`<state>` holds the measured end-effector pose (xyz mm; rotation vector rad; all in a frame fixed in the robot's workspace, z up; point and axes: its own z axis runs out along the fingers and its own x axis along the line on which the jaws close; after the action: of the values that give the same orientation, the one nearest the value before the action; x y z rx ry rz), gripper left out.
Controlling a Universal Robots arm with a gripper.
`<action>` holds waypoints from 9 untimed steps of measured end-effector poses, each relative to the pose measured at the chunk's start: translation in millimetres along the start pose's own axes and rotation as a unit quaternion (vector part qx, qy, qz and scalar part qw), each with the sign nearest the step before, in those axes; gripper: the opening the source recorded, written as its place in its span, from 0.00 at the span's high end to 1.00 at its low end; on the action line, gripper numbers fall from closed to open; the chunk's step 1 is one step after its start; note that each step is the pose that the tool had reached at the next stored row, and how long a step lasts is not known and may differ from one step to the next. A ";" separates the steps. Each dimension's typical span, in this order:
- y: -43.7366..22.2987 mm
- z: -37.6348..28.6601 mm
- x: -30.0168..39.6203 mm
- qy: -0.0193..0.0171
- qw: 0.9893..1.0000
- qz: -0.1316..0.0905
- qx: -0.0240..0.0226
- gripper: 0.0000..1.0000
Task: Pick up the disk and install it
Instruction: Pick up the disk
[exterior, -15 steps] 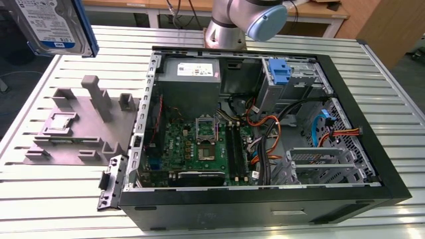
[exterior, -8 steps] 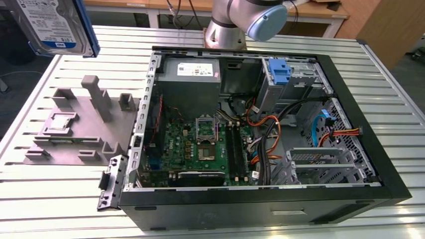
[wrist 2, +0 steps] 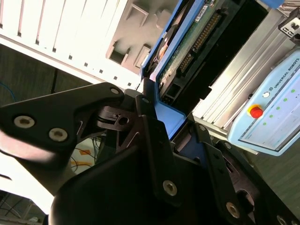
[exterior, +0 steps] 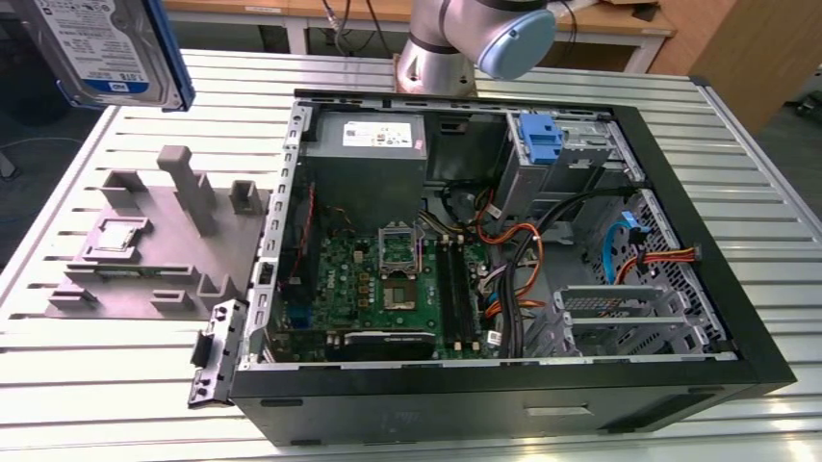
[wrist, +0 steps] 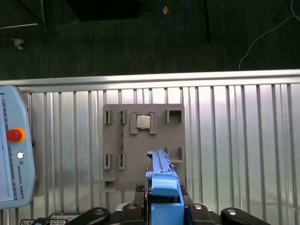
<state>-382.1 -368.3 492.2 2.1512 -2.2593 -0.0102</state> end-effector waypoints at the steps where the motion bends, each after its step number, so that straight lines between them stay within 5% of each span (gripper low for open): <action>1: -0.8 0.0 -0.1 0.000 1.000 0.000 0.000 0.64; 9: -7.0 -0.1 -0.4 0.000 1.000 0.000 0.000 0.64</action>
<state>-375.1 -368.3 492.2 2.1510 -2.2595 -0.0102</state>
